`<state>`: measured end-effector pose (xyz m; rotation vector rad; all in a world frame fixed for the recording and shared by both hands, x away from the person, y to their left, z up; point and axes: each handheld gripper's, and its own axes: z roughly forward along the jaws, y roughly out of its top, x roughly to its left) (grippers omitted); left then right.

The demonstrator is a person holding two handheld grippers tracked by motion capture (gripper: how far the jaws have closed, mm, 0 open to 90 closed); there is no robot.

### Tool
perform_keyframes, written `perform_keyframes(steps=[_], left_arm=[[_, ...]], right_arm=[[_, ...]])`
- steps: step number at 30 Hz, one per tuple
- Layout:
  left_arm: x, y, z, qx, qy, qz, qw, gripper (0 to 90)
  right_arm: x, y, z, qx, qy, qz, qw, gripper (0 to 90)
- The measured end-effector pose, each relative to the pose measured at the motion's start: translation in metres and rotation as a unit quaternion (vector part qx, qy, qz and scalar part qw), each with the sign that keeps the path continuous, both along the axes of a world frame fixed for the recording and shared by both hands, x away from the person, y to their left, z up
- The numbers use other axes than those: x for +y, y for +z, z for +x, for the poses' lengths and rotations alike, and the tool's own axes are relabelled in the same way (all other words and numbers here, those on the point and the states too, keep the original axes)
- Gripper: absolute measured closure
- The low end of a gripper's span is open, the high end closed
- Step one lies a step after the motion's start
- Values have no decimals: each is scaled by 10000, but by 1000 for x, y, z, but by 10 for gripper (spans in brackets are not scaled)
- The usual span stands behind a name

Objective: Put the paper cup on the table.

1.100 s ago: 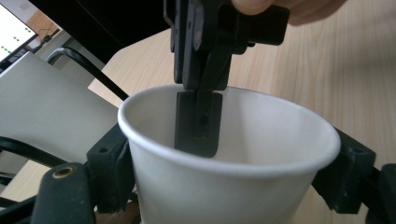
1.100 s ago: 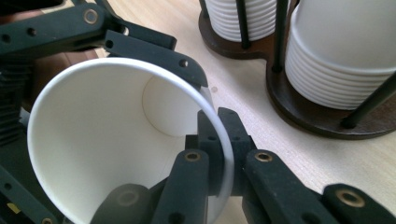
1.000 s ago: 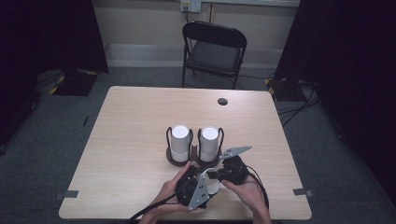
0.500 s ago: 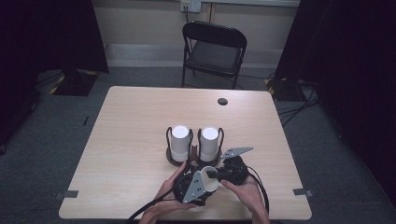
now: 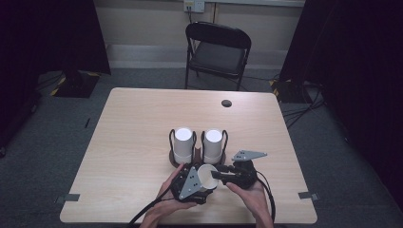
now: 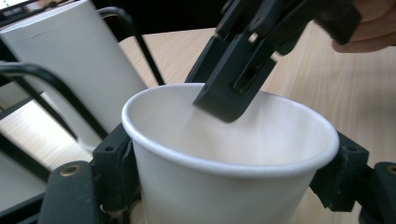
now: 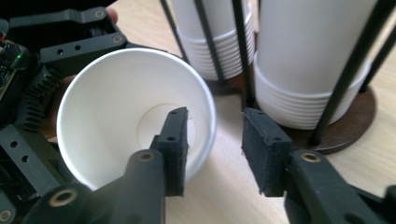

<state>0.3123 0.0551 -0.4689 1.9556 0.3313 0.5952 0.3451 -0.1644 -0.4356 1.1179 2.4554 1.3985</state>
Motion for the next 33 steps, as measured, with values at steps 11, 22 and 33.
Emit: perform_keyframes(steps=[11, 22, 33], left_arm=[[16, 0, 1, 176, 333, -406, 9985, 233], [33, 3, -1, 301, 559, -720, 9954, 231], [53, 6, -7, 385, 767, -950, 9918, 231]], right_arm=[[-6, 3, -5, -515, -214, 314, 9979, 459], [-17, -3, -11, -917, -665, 656, 9914, 365], [-31, -12, -18, -1277, -1235, 756, 9812, 294]])
